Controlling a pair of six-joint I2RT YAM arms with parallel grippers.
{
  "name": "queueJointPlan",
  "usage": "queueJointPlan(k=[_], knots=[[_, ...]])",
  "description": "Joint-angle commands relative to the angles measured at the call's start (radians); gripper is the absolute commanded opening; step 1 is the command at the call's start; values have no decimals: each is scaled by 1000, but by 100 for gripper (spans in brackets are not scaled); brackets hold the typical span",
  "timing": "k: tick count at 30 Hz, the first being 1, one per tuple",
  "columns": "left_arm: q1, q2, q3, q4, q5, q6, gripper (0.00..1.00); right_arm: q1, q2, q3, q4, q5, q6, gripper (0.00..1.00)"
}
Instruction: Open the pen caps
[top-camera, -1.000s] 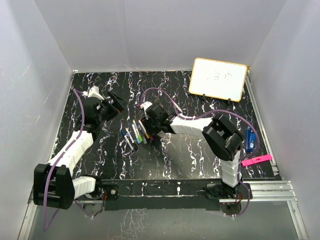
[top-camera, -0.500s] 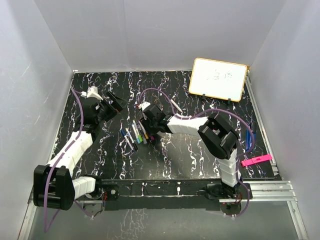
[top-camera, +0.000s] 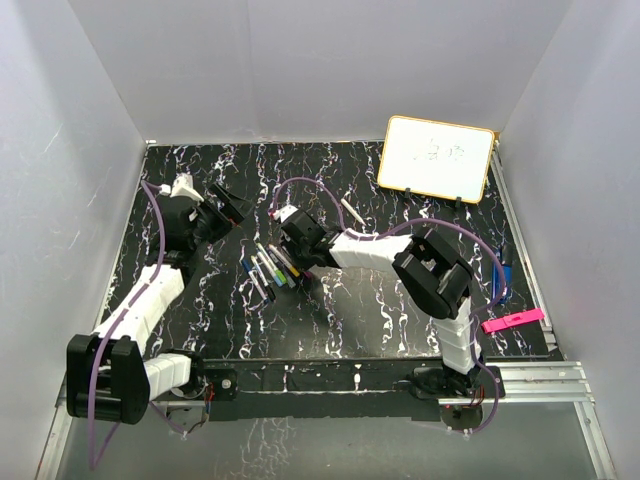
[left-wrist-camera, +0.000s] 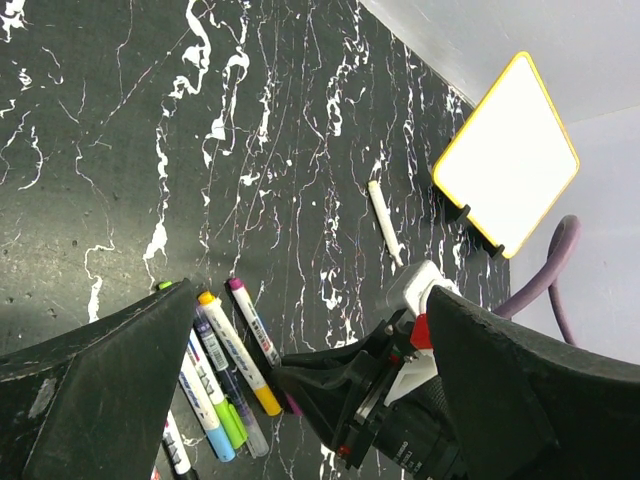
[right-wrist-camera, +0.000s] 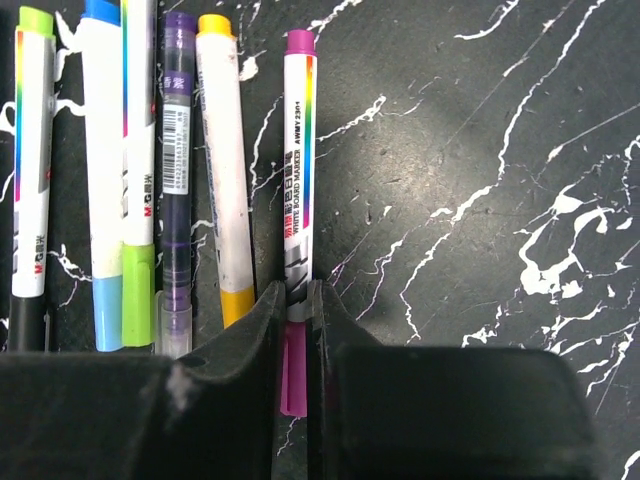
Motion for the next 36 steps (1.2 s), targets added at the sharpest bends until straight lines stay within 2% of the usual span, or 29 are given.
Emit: queueJointPlan(k=[1, 10, 15, 20, 27, 36], knots=[[7, -46, -31, 49, 35, -4, 99, -8, -11, 35, 16, 61, 14, 0], [5, 36, -131, 401, 262, -111, 98, -101, -243, -157, 276, -77, 32, 0], [-1, 142, -132, 577, 384, -164, 98, -106, -319, -184, 299, -85, 7, 0], [-46, 246, -93, 629, 428, -175, 98, -103, -356, -196, 323, -106, 8, 0], [-112, 336, -56, 680, 418, -185, 95, -104, -374, -201, 342, -151, 24, 0], [-173, 426, -10, 725, 408, -201, 80, -104, -376, -197, 336, -211, 21, 0]])
